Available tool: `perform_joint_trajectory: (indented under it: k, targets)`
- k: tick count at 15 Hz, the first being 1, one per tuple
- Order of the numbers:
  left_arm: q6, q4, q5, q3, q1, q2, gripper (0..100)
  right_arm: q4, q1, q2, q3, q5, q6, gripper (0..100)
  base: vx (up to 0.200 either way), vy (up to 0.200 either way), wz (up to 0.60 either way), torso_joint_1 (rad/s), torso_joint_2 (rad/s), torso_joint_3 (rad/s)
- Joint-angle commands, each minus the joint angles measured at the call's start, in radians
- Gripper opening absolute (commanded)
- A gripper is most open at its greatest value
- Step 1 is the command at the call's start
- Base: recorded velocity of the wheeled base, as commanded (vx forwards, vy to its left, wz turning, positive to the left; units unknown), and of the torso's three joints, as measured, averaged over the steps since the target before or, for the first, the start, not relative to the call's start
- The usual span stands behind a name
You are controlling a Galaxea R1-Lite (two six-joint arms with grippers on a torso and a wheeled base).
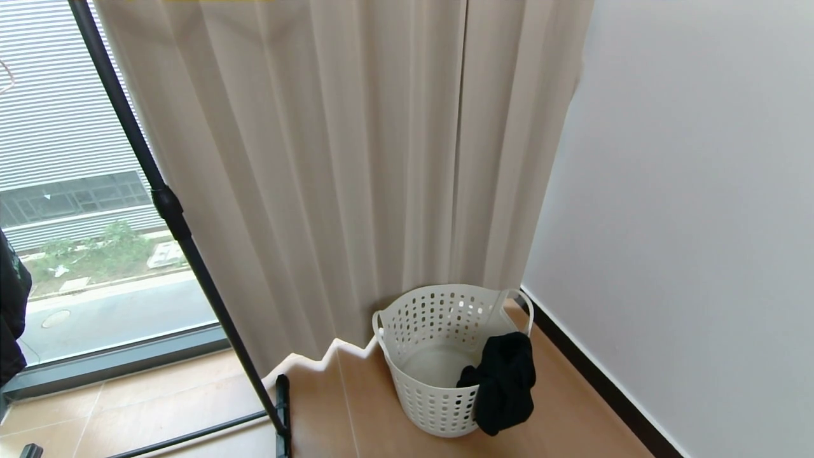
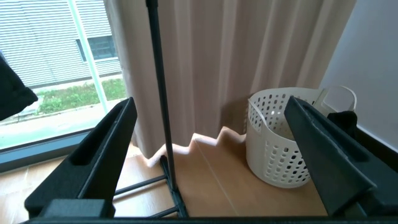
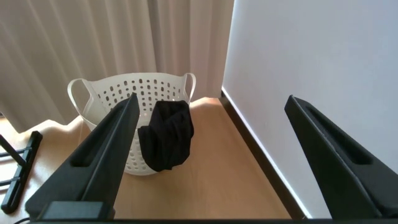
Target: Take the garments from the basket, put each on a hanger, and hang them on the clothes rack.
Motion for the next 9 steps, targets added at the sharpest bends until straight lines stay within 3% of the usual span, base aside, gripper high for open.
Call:
perform_joint_trajectory:
  k: [1,9]
  targets:
    - [0.001,0.0,0.0,0.0,0.001,0.0,100,0.0,0.0,0.002,0.0,0.002,0.0,100,0.0,0.0,0.0,0.0,0.0,0.0]
    - [0.001,0.0,0.0,0.0,0.001,0.001,100,0.0,0.0,0.002,0.0,0.0,0.0,100,0.0,0.0,0.0,0.001,0.0,-0.039]
